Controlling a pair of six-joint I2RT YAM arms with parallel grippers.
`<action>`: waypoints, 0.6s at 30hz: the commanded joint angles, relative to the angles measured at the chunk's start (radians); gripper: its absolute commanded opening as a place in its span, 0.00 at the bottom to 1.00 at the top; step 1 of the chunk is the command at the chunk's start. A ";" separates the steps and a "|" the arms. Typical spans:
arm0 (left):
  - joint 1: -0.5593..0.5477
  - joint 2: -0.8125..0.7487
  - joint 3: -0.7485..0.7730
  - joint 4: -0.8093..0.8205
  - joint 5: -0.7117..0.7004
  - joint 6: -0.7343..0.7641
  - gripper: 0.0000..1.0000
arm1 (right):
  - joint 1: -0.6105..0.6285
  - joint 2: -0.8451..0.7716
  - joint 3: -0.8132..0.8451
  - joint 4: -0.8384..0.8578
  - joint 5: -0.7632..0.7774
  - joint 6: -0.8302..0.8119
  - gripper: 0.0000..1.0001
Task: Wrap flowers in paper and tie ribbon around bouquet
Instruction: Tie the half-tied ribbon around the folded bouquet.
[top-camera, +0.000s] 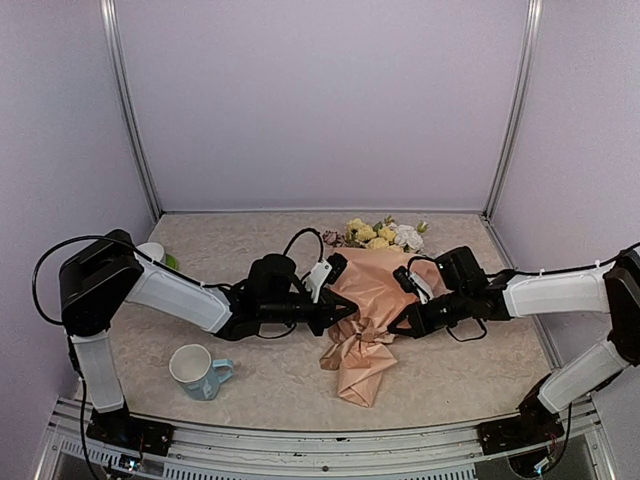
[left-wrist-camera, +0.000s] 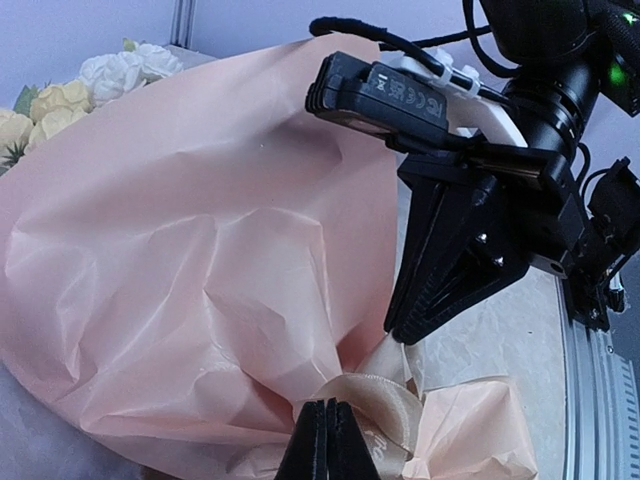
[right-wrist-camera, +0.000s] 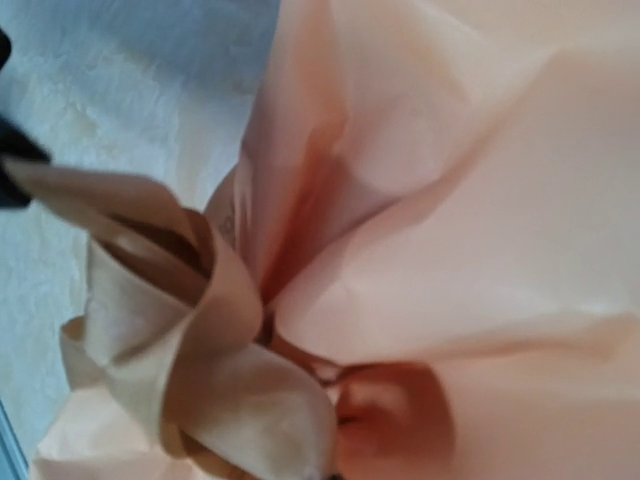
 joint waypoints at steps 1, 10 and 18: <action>-0.003 -0.012 0.011 0.015 -0.056 0.064 0.00 | -0.009 0.033 0.042 0.045 -0.023 -0.002 0.00; 0.011 0.016 0.040 0.045 -0.018 0.067 0.00 | -0.009 0.029 0.126 0.003 -0.009 -0.031 0.23; 0.052 0.050 0.052 0.020 -0.042 0.081 0.00 | -0.007 0.041 0.133 -0.016 -0.020 -0.033 0.31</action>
